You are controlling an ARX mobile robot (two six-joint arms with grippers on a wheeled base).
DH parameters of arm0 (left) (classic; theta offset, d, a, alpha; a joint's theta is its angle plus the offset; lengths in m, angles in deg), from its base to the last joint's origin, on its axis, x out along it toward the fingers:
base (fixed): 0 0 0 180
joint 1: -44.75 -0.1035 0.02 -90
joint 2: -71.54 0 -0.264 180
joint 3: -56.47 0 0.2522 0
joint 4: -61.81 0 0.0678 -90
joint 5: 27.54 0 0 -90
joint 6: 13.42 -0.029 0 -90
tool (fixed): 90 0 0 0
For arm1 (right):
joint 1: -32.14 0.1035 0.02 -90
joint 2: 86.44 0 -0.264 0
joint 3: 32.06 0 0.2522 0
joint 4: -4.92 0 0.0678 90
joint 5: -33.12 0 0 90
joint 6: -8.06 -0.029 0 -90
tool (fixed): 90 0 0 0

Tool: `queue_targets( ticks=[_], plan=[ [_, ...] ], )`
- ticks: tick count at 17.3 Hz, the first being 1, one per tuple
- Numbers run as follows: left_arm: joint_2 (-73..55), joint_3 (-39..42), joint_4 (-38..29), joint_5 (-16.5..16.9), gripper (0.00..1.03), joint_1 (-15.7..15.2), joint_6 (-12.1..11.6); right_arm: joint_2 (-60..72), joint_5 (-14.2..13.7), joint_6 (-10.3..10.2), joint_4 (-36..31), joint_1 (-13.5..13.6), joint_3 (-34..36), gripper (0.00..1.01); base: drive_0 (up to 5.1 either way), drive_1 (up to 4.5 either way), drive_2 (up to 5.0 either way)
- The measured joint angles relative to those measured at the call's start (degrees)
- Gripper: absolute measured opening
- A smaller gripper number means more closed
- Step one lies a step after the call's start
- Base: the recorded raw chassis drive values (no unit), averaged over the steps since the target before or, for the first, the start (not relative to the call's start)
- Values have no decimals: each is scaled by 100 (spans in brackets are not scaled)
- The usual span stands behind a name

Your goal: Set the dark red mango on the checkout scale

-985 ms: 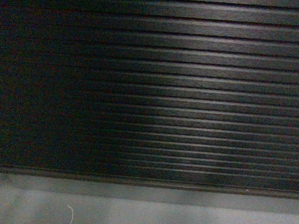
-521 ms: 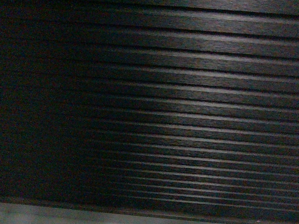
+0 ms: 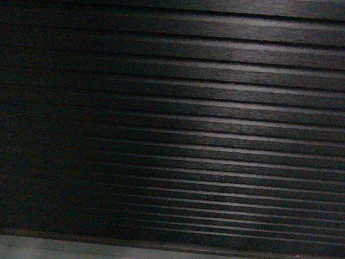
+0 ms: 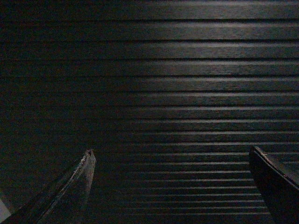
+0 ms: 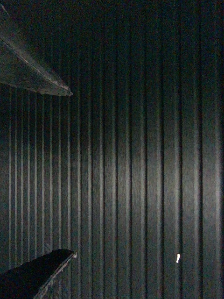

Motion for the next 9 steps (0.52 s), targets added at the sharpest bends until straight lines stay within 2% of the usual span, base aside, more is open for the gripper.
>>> queue_targets(
  ticks=[9],
  plan=[
    [0,0,-11,2,98,0,-28,0,2,-2,-20,0,0,98,0,0,0]
  ],
)
